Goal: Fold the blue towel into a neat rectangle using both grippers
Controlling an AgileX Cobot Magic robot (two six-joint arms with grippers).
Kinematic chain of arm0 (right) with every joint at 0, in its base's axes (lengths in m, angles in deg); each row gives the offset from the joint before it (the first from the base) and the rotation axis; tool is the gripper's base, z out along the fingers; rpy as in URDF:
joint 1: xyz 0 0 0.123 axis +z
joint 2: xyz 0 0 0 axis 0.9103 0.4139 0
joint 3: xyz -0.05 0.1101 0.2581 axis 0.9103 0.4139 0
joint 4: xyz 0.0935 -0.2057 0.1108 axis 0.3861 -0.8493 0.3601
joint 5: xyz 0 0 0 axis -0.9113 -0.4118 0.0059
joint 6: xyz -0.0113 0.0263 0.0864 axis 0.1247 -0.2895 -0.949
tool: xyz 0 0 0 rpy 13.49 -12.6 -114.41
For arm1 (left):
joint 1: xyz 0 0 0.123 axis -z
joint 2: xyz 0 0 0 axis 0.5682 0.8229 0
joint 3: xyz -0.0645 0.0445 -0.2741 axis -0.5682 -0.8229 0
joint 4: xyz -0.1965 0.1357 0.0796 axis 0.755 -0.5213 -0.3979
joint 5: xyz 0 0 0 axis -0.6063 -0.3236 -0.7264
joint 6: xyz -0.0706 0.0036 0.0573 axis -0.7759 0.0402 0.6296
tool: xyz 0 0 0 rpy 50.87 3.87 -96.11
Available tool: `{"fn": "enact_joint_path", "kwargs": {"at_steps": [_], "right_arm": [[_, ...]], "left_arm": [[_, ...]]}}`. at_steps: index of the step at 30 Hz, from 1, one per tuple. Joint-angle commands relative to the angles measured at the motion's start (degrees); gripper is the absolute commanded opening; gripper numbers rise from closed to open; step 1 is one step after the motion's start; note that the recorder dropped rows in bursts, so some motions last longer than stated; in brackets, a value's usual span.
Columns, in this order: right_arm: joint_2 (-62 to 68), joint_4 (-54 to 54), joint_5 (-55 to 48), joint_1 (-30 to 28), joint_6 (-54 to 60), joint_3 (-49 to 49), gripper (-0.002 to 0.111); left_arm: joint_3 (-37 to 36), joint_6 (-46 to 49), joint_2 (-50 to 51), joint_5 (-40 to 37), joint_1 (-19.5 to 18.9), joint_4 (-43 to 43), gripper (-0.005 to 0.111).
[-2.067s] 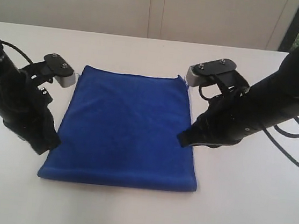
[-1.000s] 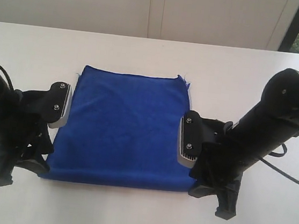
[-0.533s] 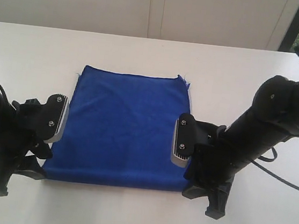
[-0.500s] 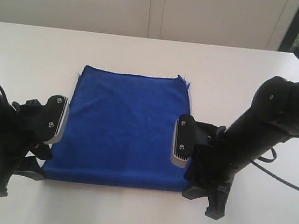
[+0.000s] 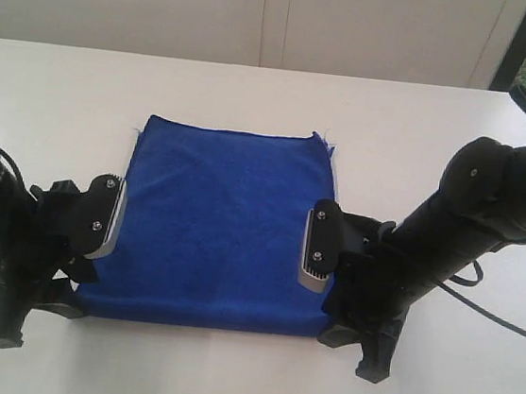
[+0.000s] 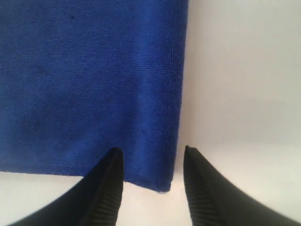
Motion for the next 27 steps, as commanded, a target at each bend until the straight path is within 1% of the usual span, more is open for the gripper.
{"fn": "enact_joint_path", "kwargs": {"at_steps": [1, 20, 27], "right_arm": [[0.0, 0.4, 0.6, 0.0, 0.8, 0.2, 0.036], [0.0, 0.3, 1.1, 0.0, 0.8, 0.2, 0.036], [0.8, 0.3, 3.1, 0.0, 0.8, 2.6, 0.036]], "left_arm": [[-0.4, 0.8, 1.8, 0.8, 0.3, 2.4, 0.047], [-0.4, 0.8, 3.7, 0.3, 0.3, 3.0, 0.047], [-0.4, 0.8, 3.7, 0.2, 0.3, 3.0, 0.047]]}}
